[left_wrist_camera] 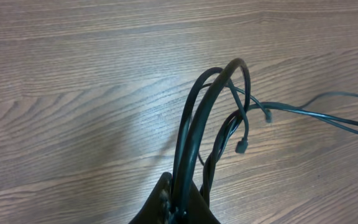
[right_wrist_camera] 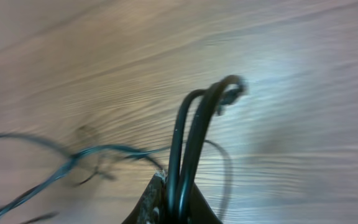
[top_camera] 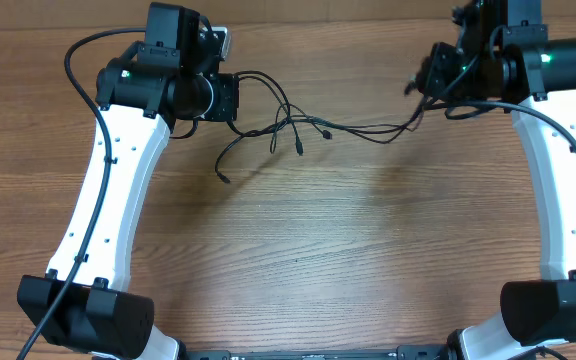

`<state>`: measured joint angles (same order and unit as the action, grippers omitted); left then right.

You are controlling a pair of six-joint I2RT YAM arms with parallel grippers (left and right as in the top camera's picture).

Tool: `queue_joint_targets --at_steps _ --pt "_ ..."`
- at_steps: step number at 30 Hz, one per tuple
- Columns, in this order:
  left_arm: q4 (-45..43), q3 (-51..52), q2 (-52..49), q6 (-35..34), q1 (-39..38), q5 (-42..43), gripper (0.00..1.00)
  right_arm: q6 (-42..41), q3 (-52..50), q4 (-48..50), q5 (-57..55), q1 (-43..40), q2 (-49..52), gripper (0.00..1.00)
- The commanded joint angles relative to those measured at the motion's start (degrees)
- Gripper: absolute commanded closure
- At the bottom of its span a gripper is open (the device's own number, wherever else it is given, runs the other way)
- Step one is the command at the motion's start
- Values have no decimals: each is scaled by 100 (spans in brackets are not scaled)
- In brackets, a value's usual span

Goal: Untangle cables

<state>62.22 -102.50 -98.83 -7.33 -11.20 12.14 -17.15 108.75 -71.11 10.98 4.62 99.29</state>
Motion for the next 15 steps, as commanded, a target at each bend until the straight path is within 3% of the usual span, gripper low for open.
queue_joint_targets --at_steps 1,5,6,7,8,15 --pt "24 -31 -46 -37 35 -55 96 -111 -251 24 -820 11 -15 93" --pt "37 -31 -46 -37 35 48 96 -111 -586 105 -841 11 -11 91" --pt "35 -31 -46 -37 33 116 96 -111 -664 125 -839 11 -11 84" --pt "37 -31 -46 -37 31 160 96 -111 -737 140 -839 11 -2 63" --pt "37 -31 -46 -37 28 166 96 -111 -778 142 -839 11 4 51" --pt "-7 -31 -46 2 31 160 96 -393 -868 120 -837 11 17 28"
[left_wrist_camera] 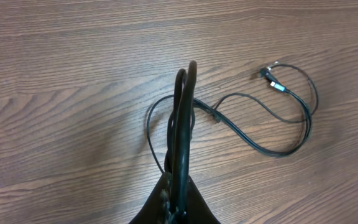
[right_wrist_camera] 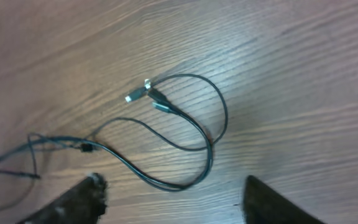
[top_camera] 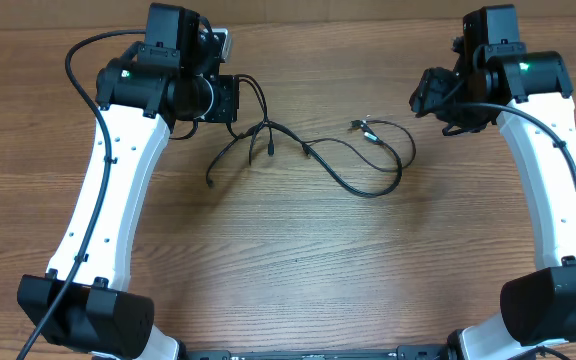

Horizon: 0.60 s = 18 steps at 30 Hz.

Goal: Untangle cables

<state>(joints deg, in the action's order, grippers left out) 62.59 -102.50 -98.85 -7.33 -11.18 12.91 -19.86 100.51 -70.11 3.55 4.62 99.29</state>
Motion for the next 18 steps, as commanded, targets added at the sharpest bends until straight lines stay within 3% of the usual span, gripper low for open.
queue_joint_targets --at_steps 1,18 --pt "-66 -31 -44 66 28 83 96 -138 -46 22 -94 11 17 27" --pt "-223 -31 -44 225 28 66 96 -140 -46 -74 63 13 17 14"
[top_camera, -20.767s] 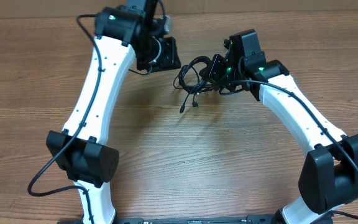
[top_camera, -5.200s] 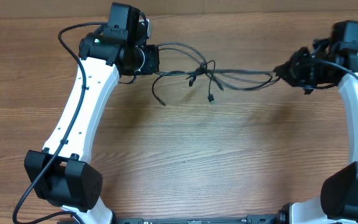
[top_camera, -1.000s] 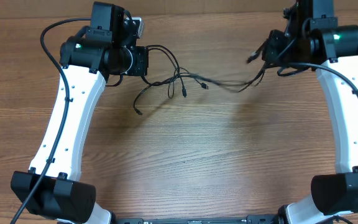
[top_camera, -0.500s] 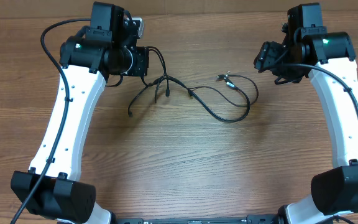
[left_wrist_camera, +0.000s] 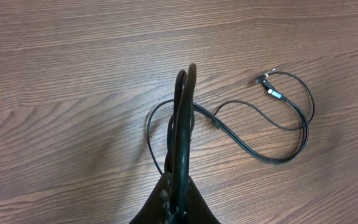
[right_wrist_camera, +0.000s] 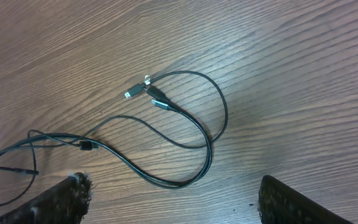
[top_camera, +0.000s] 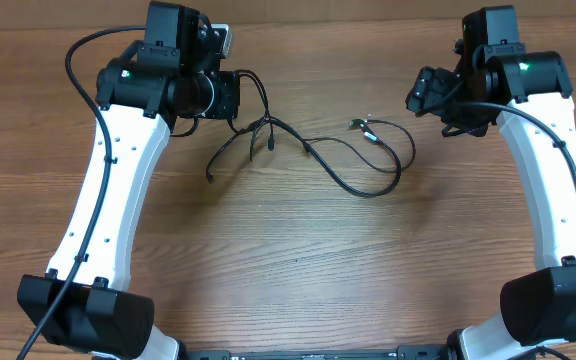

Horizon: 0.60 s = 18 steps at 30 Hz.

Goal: Untangle cables

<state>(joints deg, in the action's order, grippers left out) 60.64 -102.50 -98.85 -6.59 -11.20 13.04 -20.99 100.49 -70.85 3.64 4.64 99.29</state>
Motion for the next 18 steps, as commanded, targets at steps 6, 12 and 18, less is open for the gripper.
queue_joint_targets --at_steps 6,12,18 --pt "-26 -31 -44 304 31 111 96 -24 -42 2 310 9 17 13" --pt "-28 -31 -46 407 31 354 96 -24 -44 0 420 11 17 13" --pt "-28 -31 -46 407 31 352 96 -24 -42 7 566 11 17 13"
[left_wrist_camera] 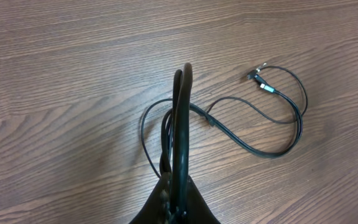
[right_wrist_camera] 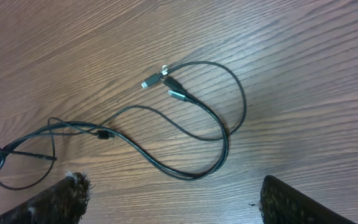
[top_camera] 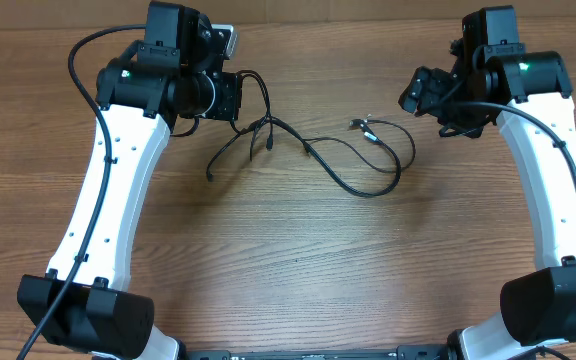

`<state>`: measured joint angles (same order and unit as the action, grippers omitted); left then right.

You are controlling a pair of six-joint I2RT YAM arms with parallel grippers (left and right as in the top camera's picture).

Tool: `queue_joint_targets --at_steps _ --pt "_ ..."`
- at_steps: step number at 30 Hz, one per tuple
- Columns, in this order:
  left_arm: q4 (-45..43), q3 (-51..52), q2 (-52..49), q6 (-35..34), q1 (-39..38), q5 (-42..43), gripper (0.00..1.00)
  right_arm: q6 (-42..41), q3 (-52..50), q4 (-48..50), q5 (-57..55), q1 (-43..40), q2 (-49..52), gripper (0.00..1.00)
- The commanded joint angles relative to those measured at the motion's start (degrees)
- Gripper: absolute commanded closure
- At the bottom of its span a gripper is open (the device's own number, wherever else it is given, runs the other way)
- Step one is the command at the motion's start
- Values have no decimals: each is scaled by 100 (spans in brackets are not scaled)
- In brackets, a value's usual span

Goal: Untangle cables

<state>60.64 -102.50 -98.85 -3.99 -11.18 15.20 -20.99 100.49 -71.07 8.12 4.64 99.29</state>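
Observation:
Thin black cables [top_camera: 358, 165] lie slack on the wooden table [top_camera: 288, 260], running from a knot near the left arm to a loop and connector ends [top_camera: 366, 127] in the middle. My left gripper [top_camera: 236, 97] is shut on a bundle of cable loops [left_wrist_camera: 180, 118] that rise from its jaws. My right gripper [top_camera: 418, 95] hangs open above the table, right of the connectors [right_wrist_camera: 165, 84], with nothing between its fingers [right_wrist_camera: 64, 196]. In the right wrist view the cable loop [right_wrist_camera: 225, 134] lies on the wood below.
A loose cable end [top_camera: 211, 175] trails toward the front left of the tangle. Each white arm runs down its own side of the table to a base [top_camera: 83, 315] at the front edge.
The right gripper has shifted slightly left; the cable loop sits a little further right in its wrist view. The left gripper still holds its bundle and the cables lie as before.
Both grippers were shut on cable ends with the cable stretched taut between them. Then the right gripper was open and its end lay in a slack loop on the table. Since then the left has kept its hold and the right has stayed open above the loop.

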Motion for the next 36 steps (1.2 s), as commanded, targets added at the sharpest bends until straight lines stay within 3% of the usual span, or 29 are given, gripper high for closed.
queue_joint_targets --at_steps 1,24,30,36 --pt "-28 -31 -46 146 28 136 96 -24 -44 26 118 11 17 13" --pt "238 -28 -46 -422 11 179 96 151 -42 94 573 22 17 13" --pt "238 -31 -46 -420 -13 179 96 153 -42 339 573 22 17 9" --pt "-186 -35 44 -435 -20 492 96 149 -42 964 1919 72 28 10"
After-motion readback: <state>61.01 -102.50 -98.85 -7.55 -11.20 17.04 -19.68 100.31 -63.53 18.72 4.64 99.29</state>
